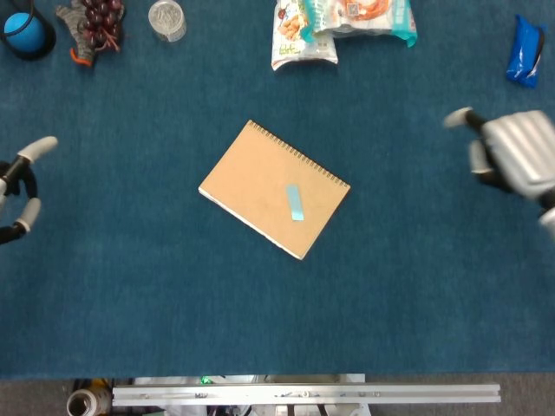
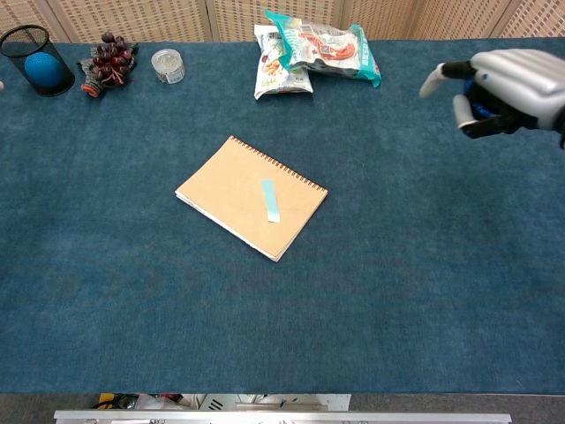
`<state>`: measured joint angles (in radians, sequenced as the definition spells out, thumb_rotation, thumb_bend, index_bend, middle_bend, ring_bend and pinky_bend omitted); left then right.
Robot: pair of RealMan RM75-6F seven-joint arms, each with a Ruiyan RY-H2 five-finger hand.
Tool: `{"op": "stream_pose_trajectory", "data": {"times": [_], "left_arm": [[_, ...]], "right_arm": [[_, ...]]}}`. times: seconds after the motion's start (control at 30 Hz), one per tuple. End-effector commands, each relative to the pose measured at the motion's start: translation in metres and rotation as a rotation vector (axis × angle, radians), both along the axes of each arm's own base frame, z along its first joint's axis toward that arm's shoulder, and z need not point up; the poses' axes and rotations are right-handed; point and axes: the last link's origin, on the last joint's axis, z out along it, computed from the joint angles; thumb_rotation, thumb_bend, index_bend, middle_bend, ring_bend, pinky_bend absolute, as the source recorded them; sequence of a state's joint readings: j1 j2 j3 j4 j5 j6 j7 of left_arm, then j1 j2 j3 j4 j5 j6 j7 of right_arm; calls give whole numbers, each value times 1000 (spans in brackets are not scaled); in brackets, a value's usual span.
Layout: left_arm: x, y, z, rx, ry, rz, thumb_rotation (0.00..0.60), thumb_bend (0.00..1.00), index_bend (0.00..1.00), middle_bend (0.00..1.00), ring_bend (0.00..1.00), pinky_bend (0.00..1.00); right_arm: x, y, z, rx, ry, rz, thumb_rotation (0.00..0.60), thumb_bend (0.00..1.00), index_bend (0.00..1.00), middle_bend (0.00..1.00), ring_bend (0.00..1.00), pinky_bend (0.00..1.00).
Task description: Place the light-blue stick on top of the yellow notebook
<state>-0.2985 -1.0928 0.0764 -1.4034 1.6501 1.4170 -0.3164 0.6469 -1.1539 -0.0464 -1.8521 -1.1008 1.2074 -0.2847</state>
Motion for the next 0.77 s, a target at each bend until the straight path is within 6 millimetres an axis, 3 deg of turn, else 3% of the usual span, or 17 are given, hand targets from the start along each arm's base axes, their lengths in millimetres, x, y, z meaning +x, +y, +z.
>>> {"op": "stream_pose_trajectory", "data": {"times": [0.03,0.1,0.27,0.57,0.77], "left_arm": [[-8,-4,2,46,4,35,600,340,128,422,381,475],[-12,-8,3,79,18,51,600,303,128,376,331,403],[-18,-18,7,184,68,78,600,284,128,308,270,307],[-30,-45,6,254,96,168,600,284,128,303,269,287],[-34,-52,9,272,87,204,600,284,128,303,269,278]], "right_arm": [[-37,18,34,-151,70,-49,575,257,363,806,849,1000],[-52,29,46,-211,93,-74,572,235,366,723,750,988],[-78,54,67,-292,125,-119,581,231,366,541,529,771],[-106,90,85,-360,165,-178,600,245,364,509,500,722],[-111,97,85,-355,168,-201,600,245,364,509,500,722]]}}
